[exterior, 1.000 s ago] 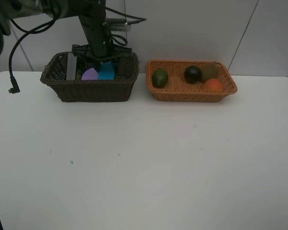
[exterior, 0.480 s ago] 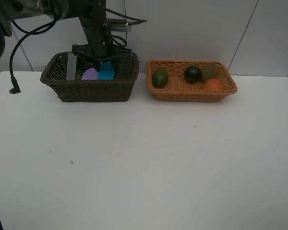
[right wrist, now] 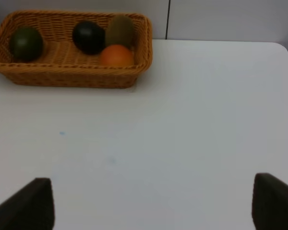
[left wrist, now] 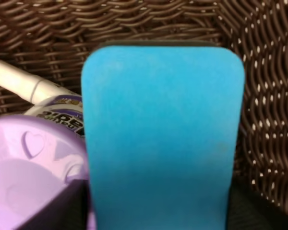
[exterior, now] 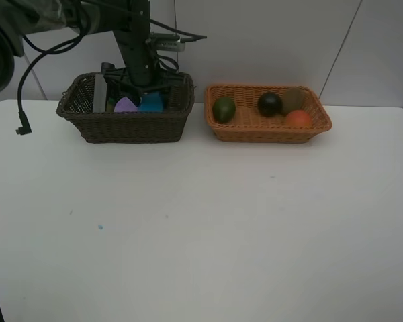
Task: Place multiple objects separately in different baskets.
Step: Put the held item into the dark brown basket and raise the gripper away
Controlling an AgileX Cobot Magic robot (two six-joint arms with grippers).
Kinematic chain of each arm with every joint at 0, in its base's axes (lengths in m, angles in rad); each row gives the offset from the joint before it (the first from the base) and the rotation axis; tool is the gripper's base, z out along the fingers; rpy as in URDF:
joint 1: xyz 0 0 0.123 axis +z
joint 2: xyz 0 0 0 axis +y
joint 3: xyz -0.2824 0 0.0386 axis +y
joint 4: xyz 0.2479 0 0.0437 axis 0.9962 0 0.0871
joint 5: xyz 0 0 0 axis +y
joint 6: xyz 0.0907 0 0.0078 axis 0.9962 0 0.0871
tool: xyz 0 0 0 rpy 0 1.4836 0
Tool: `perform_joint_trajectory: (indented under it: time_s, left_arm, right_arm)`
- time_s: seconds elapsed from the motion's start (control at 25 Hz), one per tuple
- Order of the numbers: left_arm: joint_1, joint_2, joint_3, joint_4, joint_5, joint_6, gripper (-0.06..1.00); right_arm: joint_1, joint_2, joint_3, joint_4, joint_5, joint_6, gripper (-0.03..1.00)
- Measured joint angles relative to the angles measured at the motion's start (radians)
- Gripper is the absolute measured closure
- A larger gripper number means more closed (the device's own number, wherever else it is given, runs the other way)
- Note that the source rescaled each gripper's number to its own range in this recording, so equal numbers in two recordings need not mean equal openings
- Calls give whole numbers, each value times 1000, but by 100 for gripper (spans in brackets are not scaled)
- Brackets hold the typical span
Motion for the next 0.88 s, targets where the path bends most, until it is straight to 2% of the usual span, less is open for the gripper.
perform_joint_trajectory:
  time_s: [0.08, 0.2, 0.6, 0.88]
  left_arm:
    - [0, 3, 0, -8, 0, 0, -3]
    - [0, 3, 0, -14, -1, 0, -5]
    - [0, 3, 0, -18, 7, 0, -5]
    - [0, -87, 0, -41, 86, 0, -5]
  right_arm:
    - [0, 0, 0, 0, 0, 0, -3]
    - [0, 0, 0, 0, 0, 0, -3]
    - [0, 0, 0, 0, 0, 0, -3]
    - [0, 0, 0, 0, 0, 0, -3]
